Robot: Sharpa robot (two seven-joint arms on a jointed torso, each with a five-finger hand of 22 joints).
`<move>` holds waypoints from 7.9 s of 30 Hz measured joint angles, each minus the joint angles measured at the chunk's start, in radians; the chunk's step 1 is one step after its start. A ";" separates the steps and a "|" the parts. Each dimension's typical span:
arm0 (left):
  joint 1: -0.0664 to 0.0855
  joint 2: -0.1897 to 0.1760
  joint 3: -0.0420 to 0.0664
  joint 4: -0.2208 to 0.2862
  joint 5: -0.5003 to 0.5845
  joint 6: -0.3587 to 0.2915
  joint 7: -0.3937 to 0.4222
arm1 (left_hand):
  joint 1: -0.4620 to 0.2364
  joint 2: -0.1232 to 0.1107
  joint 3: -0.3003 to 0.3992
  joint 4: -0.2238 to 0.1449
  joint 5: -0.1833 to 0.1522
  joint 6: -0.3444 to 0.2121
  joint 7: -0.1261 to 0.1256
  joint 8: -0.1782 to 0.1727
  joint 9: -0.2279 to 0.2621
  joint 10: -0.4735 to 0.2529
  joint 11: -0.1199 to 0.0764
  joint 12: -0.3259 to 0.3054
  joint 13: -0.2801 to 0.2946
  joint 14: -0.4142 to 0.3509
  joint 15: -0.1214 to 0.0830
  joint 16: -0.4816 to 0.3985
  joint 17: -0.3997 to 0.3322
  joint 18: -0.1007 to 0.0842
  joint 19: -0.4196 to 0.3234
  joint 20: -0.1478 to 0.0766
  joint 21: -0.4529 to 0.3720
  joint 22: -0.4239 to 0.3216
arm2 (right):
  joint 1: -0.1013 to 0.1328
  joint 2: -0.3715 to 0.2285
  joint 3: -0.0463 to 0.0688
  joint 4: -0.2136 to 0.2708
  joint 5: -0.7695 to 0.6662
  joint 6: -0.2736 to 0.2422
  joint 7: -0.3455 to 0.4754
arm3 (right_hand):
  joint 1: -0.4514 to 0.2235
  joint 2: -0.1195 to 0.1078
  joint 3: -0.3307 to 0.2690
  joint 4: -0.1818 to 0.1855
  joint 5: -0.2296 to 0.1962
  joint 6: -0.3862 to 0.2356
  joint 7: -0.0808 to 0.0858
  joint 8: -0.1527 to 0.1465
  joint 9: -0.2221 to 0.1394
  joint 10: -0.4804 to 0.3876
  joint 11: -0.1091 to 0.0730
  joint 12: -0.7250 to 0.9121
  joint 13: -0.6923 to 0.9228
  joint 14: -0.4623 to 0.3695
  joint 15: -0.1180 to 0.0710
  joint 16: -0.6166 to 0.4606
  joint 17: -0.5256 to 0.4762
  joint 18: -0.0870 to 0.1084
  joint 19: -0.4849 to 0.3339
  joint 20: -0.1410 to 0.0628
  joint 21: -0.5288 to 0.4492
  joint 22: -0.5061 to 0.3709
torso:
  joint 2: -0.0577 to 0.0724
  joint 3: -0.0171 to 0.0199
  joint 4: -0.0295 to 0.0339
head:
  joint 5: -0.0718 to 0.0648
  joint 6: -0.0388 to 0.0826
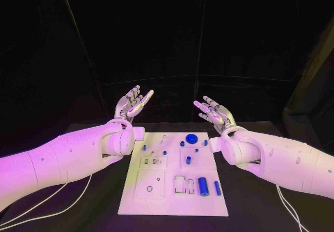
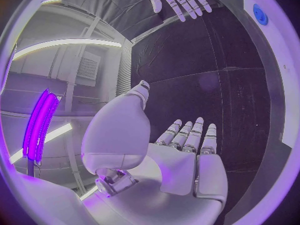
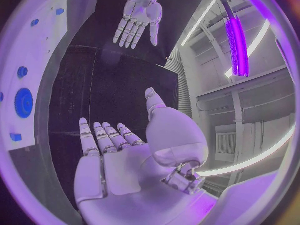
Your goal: Assemble the parts on the task board
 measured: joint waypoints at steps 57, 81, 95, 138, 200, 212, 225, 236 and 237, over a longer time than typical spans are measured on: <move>-0.006 -0.211 -0.011 0.275 0.002 0.195 0.013 | 0.081 0.107 0.010 -0.162 0.000 0.723 0.090 0.131 0.044 0.875 0.024 0.151 0.054 0.828 -0.050 0.196 0.098 0.008 0.811 -0.042 0.305 0.094 | 0.110 0.028 0.001 -0.096 -1.330 0.253 -0.381 | 0.315 -0.031 0.031 -0.221 -0.024 0.921 0.032 0.059 0.049 0.996 -0.137 0.046 0.040 1.285 -0.223 0.516 0.316 0.125 0.986 -0.200 0.633 0.259 | 0.156 -0.0039 0.0225 | -0.020 0.029; -0.005 -0.221 -0.011 0.291 -0.001 0.233 -0.003 | 0.081 0.107 0.007 -0.165 0.000 0.723 0.090 0.131 0.042 0.875 0.024 0.151 0.052 0.828 -0.050 0.196 0.100 0.008 0.819 -0.042 0.305 0.093 | 0.116 0.074 0.002 -0.106 -1.474 0.326 -0.425 | 0.309 -0.026 0.069 -0.222 -0.028 0.907 0.029 0.059 0.049 0.985 -0.137 0.046 0.041 1.285 -0.223 0.777 0.535 0.124 0.943 -0.193 0.814 0.372 | 0.185 -0.0028 0.0244 | -0.013 0.028; -0.005 -0.230 -0.011 0.300 -0.002 0.239 -0.010 | 0.081 0.107 0.010 -0.167 0.000 0.723 0.090 0.127 0.042 0.875 0.024 0.145 0.051 0.828 -0.050 0.196 0.100 0.008 0.818 -0.042 0.305 0.091 | 0.116 0.091 0.002 -0.123 -1.492 0.364 -0.432 | 0.309 -0.026 0.111 -0.223 -0.032 0.912 0.034 0.059 0.049 0.997 -0.136 0.046 0.041 1.285 -0.223 0.895 0.652 0.124 0.936 -0.193 0.899 0.456 | 0.193 -0.0012 0.0244 | -0.012 0.021; -0.002 -0.235 -0.011 0.299 -0.003 0.248 -0.025 | 0.081 0.107 0.003 -0.180 0.000 0.719 0.094 0.118 0.040 0.875 0.024 0.135 0.049 0.832 -0.047 0.186 0.104 0.008 0.818 -0.042 0.305 0.086 | 0.133 0.204 0.003 -0.214 -1.474 0.167 -0.437 | 0.267 -0.047 0.362 -0.214 -0.096 0.982 0.018 0.058 0.050 1.064 -0.151 0.046 0.042 1.286 -0.230 1.124 0.861 0.108 0.979 -0.193 1.152 0.764 | 0.204 -0.0008 0.0286 | -0.009 0.031; 0.009 -0.242 -0.011 0.299 -0.003 0.255 -0.037 | 0.085 0.111 0.003 -0.185 0.000 0.719 0.094 0.112 0.040 0.875 0.024 0.131 0.048 0.832 -0.047 0.182 0.104 0.008 0.822 -0.038 0.301 0.083 | 0.141 0.250 0.003 -0.273 -1.466 0.186 -0.439 | 0.207 -0.162 0.370 -0.146 -0.127 0.760 0.082 0.059 0.051 0.877 -0.089 0.079 0.047 1.256 -0.178 1.087 0.765 0.108 0.889 -0.141 1.110 0.666 | 0.224 -0.0033 0.0312 | -0.006 0.034; 0.010 -0.252 -0.011 0.300 -0.003 0.257 -0.039 | 0.085 0.111 0.006 -0.188 0.000 0.719 0.094 0.112 0.040 0.875 0.024 0.131 0.047 0.832 -0.047 0.182 0.105 0.008 0.822 -0.038 0.301 0.082 | 0.153 0.033 0.030 -0.105 -1.330 0.183 -0.501 | 0.109 -0.226 0.243 -0.002 0.001 0.818 0.015 0.071 0.054 1.194 -0.176 0.350 0.227 1.287 -0.243 1.268 1.008 0.073 1.037 -0.204 1.268 0.931 | 0.218 0.0008 0.0159 | -0.006 0.039; 0.010 -0.245 -0.011 0.288 -0.003 0.263 -0.042 | 0.085 0.111 0.006 -0.188 0.000 0.719 0.094 0.112 0.040 0.875 0.024 0.131 0.047 0.832 -0.047 0.182 0.105 0.008 0.822 -0.038 0.297 0.081 | 0.155 -0.016 0.033 -0.084 -1.253 0.299 -0.601 | 0.220 -0.215 0.050 0.160 0.030 0.794 0.023 0.099 0.053 1.147 -0.161 1.051 1.011 1.289 -0.240 1.452 1.284 0.069 1.068 -0.196 1.326 1.030 | 0.217 0.0026 0.0098 | -0.010 0.038; 0.010 -0.241 -0.011 0.281 -0.003 0.267 -0.044 | 0.090 0.116 0.006 -0.194 0.000 0.719 0.094 0.112 0.040 0.875 0.024 0.127 0.047 0.832 -0.047 0.180 0.105 0.008 0.822 -0.038 0.297 0.080 | 0.155 0.024 0.033 -0.112 -1.287 0.372 -0.633 | 0.274 -0.201 0.031 0.160 0.030 0.783 0.027 0.103 0.052 1.175 -0.158 1.169 1.149 1.287 -0.235 1.475 1.285 0.054 1.075 -0.189 1.336 1.050 | 0.218 0.0019 0.0117 | -0.012 0.034; 0.010 -0.241 -0.011 0.281 -0.003 0.267 -0.044 | 0.090 0.116 0.006 -0.194 0.000 0.719 0.094 0.112 0.040 0.875 0.024 0.127 0.047 0.832 -0.047 0.177 0.106 0.008 0.822 -0.038 0.297 0.080 | 0.155 0.027 0.033 -0.115 -1.291 0.375 -0.634 | 0.284 -0.202 0.028 0.158 0.030 0.783 0.027 0.103 0.052 1.175 -0.158 1.169 1.152 1.289 -0.233 1.475 1.285 0.053 1.075 -0.189 1.337 1.051 | 0.218 0.0017 0.0119 | -0.011 0.033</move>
